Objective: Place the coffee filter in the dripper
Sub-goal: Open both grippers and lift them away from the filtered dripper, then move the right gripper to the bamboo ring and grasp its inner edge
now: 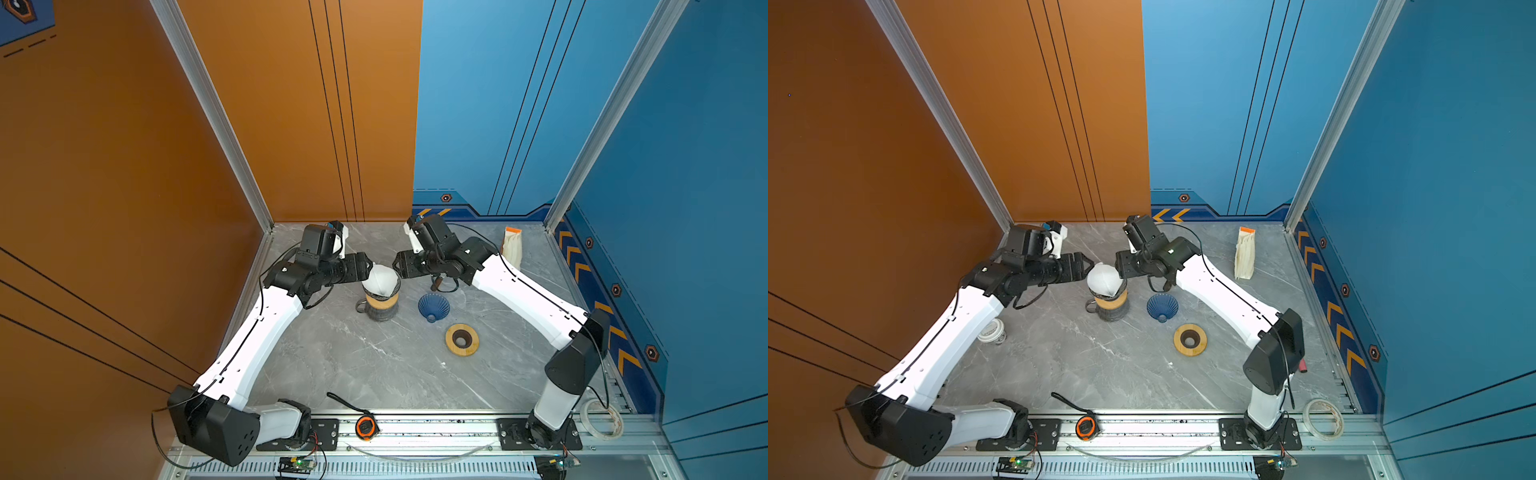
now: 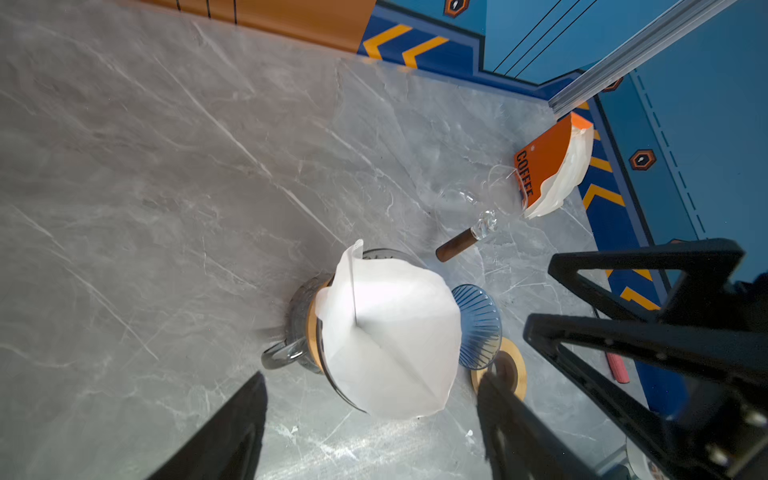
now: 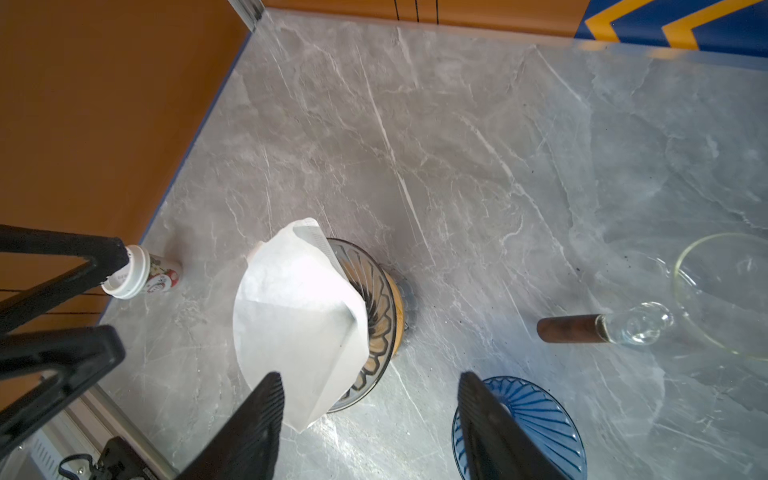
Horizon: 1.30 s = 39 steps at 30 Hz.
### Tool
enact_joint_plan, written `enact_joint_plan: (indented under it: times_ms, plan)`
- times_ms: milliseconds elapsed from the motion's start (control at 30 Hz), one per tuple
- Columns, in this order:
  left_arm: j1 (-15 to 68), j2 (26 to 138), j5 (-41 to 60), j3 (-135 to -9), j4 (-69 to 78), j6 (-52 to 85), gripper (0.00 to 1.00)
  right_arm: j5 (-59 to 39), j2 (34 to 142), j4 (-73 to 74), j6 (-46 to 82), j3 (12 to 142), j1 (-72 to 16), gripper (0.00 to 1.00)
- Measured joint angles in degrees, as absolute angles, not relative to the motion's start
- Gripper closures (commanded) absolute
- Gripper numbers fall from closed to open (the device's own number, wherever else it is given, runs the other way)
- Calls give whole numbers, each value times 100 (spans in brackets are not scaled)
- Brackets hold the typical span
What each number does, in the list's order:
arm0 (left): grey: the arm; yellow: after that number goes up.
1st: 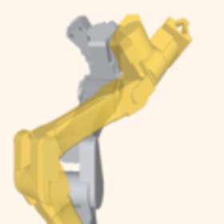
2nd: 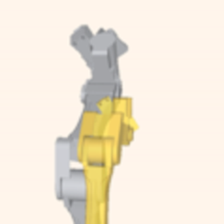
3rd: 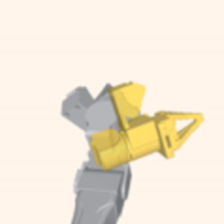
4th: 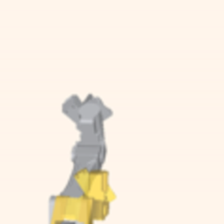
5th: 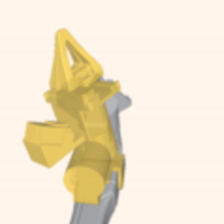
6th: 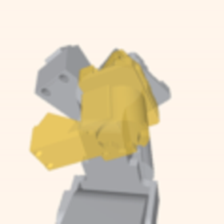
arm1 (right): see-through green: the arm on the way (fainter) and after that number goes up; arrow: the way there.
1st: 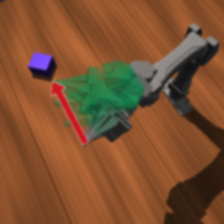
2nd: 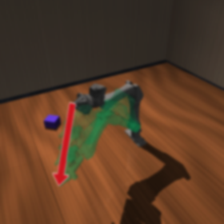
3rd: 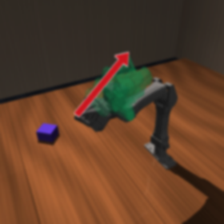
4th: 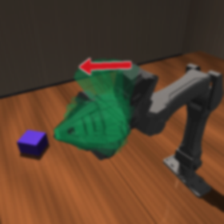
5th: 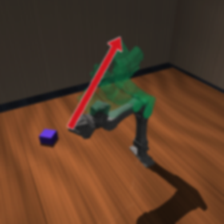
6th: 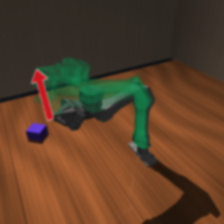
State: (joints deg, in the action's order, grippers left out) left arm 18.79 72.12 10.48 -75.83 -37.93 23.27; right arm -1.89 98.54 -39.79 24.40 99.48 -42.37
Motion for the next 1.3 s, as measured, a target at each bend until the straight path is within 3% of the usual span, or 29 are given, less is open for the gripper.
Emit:
enact_joint_plan:
  times_ms: [200,533,900,1300]
  plan:
    - [1914,6591,1068,-7238,-3463,2189,0,-381,9161,-3426,2668,9002,-3959,34]
    - [2311,5957,1170,-6768,-3035,1815,2,-445,7793,-3157,3148,7614,-3476,34]
    - [3435,5804,808,-6283,-2790,1341,2,-471,6569,-3328,3848,6139,-2740,34]
    - [4333,5621,226,-5518,-2316,1457,2,-989,5994,-3804,4351,4882,-1927,35]
